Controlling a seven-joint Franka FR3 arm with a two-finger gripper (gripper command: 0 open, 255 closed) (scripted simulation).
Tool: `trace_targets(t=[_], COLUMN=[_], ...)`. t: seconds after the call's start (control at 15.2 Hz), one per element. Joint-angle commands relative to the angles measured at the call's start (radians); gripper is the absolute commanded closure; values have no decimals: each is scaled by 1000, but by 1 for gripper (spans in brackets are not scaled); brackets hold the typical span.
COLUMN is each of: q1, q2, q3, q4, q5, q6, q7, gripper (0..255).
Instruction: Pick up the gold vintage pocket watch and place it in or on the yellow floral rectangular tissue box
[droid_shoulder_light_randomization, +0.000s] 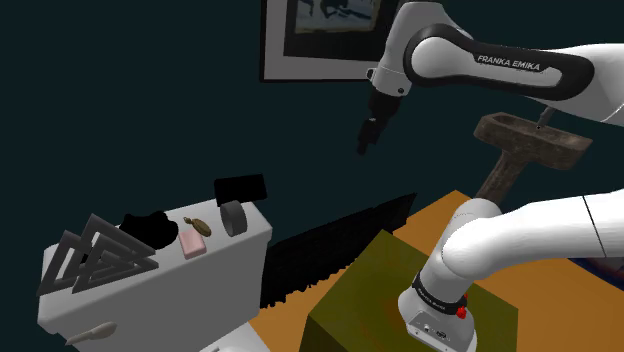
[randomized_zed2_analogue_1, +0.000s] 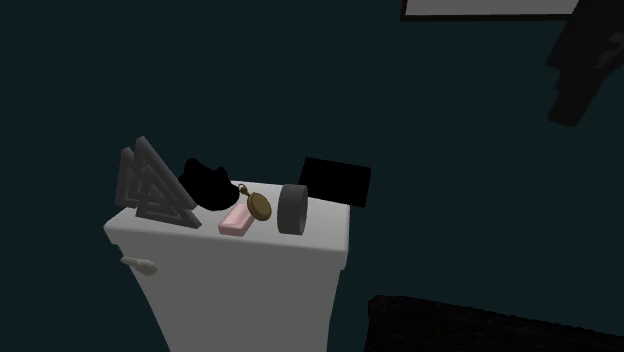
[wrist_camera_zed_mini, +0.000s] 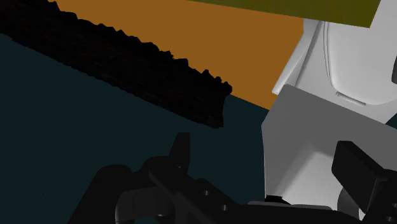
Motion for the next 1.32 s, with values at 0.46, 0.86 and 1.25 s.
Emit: trace_targets(t=[0.46,0.86,1.25], q1=[49,74,97], q2=[224,430,647], q3=[115,213,304], q4=[90,206,355], q5=[6,-28,-105], q6=[120,191,226], q7=[55,112,183], gripper=[0,0,0])
